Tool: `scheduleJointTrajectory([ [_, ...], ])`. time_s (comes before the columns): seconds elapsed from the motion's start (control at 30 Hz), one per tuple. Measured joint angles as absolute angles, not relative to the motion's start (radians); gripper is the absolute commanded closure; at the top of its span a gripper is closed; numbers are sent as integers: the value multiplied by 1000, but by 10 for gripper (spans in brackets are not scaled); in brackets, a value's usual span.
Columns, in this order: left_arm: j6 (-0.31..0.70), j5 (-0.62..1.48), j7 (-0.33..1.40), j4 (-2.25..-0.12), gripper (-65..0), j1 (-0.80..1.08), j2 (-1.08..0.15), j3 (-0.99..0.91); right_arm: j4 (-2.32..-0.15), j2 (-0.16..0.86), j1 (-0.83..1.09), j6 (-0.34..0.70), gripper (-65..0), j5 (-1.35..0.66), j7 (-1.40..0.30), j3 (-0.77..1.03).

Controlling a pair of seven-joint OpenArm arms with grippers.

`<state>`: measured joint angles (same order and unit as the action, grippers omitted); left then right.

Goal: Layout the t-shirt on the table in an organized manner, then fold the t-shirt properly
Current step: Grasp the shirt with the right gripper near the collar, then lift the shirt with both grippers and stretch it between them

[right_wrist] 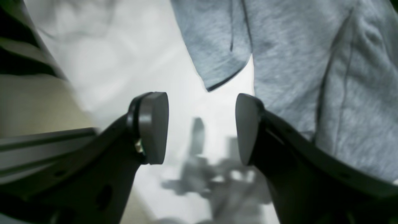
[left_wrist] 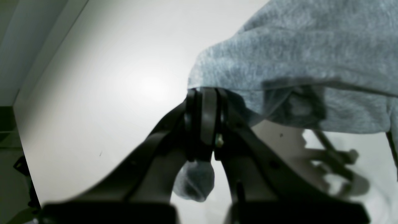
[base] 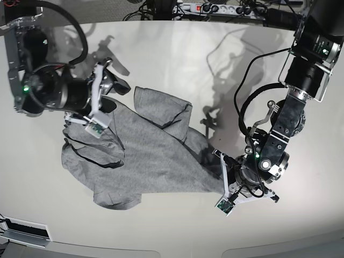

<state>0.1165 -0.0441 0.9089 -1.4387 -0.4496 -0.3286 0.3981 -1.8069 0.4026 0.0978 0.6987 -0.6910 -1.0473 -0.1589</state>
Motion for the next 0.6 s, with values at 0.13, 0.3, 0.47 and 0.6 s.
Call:
scheduleJointTrajectory([
  [0.13,131,-33,909,-1439,0,-450,-332,398,-1799,404,97,598,-357,-334,-800,-249],
  [0.3,131,-33,909,-1439,0,-451,-332,398,-1719,409,91,569,-357,-198,-758,-315],
  [0.47,131,-33,909,-1439,0,-451,-333,398,-1589,405,84,534,-357,-122,-682,-353],
  [0.6,131,-33,909,-1439,0,-451,-332,398,-1491,405,71,496,-357,-55,-564,-352],
])
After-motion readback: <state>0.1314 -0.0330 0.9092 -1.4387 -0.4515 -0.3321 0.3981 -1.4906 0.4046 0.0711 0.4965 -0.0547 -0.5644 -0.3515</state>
